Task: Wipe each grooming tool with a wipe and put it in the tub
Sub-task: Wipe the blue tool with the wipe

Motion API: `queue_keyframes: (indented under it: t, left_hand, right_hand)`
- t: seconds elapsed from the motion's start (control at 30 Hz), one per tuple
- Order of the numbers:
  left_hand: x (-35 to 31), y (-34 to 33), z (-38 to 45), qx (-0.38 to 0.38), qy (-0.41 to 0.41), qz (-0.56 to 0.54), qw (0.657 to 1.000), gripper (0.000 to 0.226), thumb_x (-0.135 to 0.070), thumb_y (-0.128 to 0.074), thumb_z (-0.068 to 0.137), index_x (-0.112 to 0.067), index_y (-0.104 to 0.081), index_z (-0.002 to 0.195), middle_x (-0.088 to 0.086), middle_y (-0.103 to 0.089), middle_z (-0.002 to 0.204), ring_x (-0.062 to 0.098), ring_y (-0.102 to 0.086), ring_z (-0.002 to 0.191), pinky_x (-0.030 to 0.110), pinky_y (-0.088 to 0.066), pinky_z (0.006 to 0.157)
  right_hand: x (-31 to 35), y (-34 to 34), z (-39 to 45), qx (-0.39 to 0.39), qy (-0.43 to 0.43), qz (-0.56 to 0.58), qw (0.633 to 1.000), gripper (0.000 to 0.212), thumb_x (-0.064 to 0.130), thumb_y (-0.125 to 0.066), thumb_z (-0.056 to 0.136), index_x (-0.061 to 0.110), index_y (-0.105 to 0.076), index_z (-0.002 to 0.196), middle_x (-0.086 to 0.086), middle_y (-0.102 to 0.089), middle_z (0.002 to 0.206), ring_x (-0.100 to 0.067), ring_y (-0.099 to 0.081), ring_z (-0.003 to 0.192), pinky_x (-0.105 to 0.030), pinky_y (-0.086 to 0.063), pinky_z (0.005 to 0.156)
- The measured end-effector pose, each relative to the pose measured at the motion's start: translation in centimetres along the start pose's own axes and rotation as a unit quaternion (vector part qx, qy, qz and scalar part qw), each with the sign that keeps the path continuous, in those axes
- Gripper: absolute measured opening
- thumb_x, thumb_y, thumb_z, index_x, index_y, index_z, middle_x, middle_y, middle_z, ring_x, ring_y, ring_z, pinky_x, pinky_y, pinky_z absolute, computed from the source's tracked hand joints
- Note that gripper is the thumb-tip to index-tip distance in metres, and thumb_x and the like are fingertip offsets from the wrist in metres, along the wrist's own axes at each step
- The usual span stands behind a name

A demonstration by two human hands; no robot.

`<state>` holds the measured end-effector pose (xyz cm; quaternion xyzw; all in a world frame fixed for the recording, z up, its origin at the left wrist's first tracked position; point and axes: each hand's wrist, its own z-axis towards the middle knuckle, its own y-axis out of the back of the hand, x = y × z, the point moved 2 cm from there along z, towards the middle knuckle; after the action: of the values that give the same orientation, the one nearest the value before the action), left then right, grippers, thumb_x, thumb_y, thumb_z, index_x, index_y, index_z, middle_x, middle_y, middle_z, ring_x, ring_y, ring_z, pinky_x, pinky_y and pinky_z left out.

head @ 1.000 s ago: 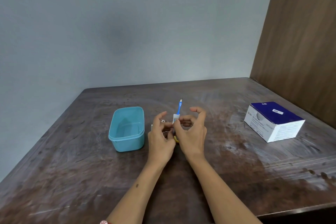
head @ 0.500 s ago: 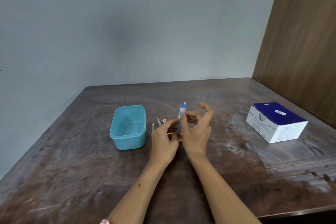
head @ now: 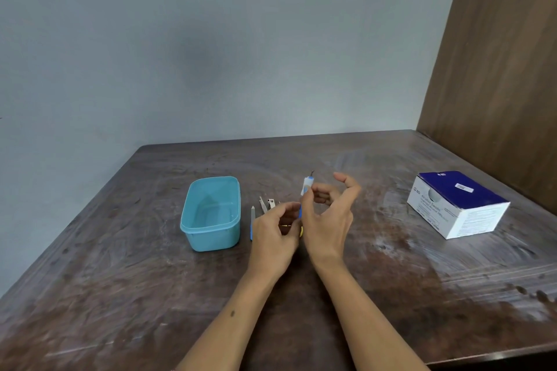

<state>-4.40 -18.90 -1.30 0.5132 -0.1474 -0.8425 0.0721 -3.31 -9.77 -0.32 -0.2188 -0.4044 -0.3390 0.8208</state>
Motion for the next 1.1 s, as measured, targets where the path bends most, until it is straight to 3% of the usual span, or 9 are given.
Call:
queue_keyframes:
  t: [0.1, 0.23, 0.5, 0.6, 0.7, 0.83, 1.0, 1.1]
  left_hand:
    - [0.14, 0.00, -0.02, 0.015, -0.001, 0.014, 1.000, 0.031, 0.000, -0.064, 0.083, -0.019, -0.066, 0.107, -0.016, -0.065, 0.090, -0.013, -0.060, 0.083, 0.004, -0.047, 0.074]
    - [0.26, -0.14, -0.02, 0.019, -0.006, 0.012, 1.000, 0.031, 0.004, -0.060, 0.083, -0.009, -0.066, 0.111, -0.004, -0.070, 0.096, 0.000, -0.065, 0.087, 0.009, -0.050, 0.078]
    - [0.01, 0.25, 0.01, -0.022, -0.031, 0.040, 0.998, 0.031, 0.008, -0.059, 0.080, -0.005, -0.068, 0.107, -0.007, -0.066, 0.091, -0.017, -0.057, 0.079, -0.003, -0.041, 0.073]
    - [-0.26, 0.09, -0.05, -0.013, -0.034, 0.046, 0.998, 0.032, 0.008, -0.059, 0.081, -0.005, -0.067, 0.109, -0.007, -0.064, 0.092, -0.006, -0.059, 0.078, -0.003, -0.041, 0.073]
    - [-0.28, -0.01, -0.14, -0.015, -0.034, 0.049, 0.998, 0.032, 0.008, -0.058, 0.081, -0.005, -0.067, 0.109, -0.006, -0.066, 0.093, -0.006, -0.059, 0.074, -0.003, -0.041, 0.074]
    - [-0.14, 0.06, -0.13, -0.033, -0.035, 0.046, 0.998, 0.033, 0.009, -0.058, 0.079, -0.006, -0.068, 0.107, -0.004, -0.068, 0.093, -0.005, -0.059, 0.081, -0.002, -0.042, 0.074]
    - [0.09, -0.08, -0.04, -0.027, -0.038, 0.050, 0.998, 0.031, 0.004, -0.059, 0.082, -0.007, -0.067, 0.109, 0.002, -0.071, 0.099, 0.002, -0.063, 0.086, 0.004, -0.046, 0.078]
    - [0.25, -0.10, -0.05, -0.028, -0.038, 0.055, 0.997, 0.032, 0.004, -0.059, 0.082, -0.006, -0.066, 0.111, 0.003, -0.071, 0.101, 0.003, -0.062, 0.087, 0.001, -0.044, 0.078]
  right_hand:
    - [-0.03, 0.13, 0.22, -0.017, 0.005, 0.005, 1.000, 0.044, 0.010, -0.062, 0.086, 0.027, -0.032, 0.115, 0.002, -0.066, 0.083, -0.011, -0.065, 0.080, -0.030, -0.053, 0.077]
    - [-0.04, 0.27, 0.45, -0.032, 0.022, 0.004, 0.999, 0.044, 0.007, -0.062, 0.086, 0.022, -0.033, 0.116, 0.003, -0.064, 0.083, -0.009, -0.064, 0.078, -0.027, -0.053, 0.075]
    - [-0.20, -0.19, 0.14, 0.009, 0.006, 0.004, 1.000, 0.044, 0.006, -0.064, 0.083, 0.024, -0.036, 0.111, 0.004, -0.063, 0.080, -0.009, -0.064, 0.076, -0.017, -0.049, 0.073]
    - [-0.11, -0.16, 0.31, -0.001, 0.002, 0.005, 1.000, 0.044, 0.007, -0.062, 0.086, 0.020, -0.037, 0.119, 0.002, -0.065, 0.085, -0.011, -0.064, 0.081, -0.021, -0.051, 0.075]
    - [-0.01, -0.23, 0.33, -0.002, 0.014, -0.001, 1.000, 0.044, 0.005, -0.062, 0.085, 0.014, -0.039, 0.121, 0.002, -0.064, 0.084, -0.011, -0.064, 0.080, -0.022, -0.052, 0.076]
    - [-0.07, -0.25, 0.20, 0.012, 0.017, -0.007, 1.000, 0.044, 0.003, -0.063, 0.081, 0.020, -0.039, 0.114, 0.002, -0.064, 0.080, -0.013, -0.064, 0.077, -0.025, -0.052, 0.075]
    - [0.06, -0.21, 0.41, -0.008, 0.016, 0.009, 1.000, 0.045, 0.004, -0.060, 0.086, 0.014, -0.039, 0.123, -0.001, -0.066, 0.086, -0.011, -0.065, 0.081, -0.025, -0.053, 0.077]
    - [0.17, -0.13, 0.34, -0.008, 0.029, 0.003, 1.000, 0.043, 0.003, -0.061, 0.086, 0.013, -0.040, 0.121, 0.001, -0.065, 0.085, -0.010, -0.065, 0.080, -0.026, -0.054, 0.076]
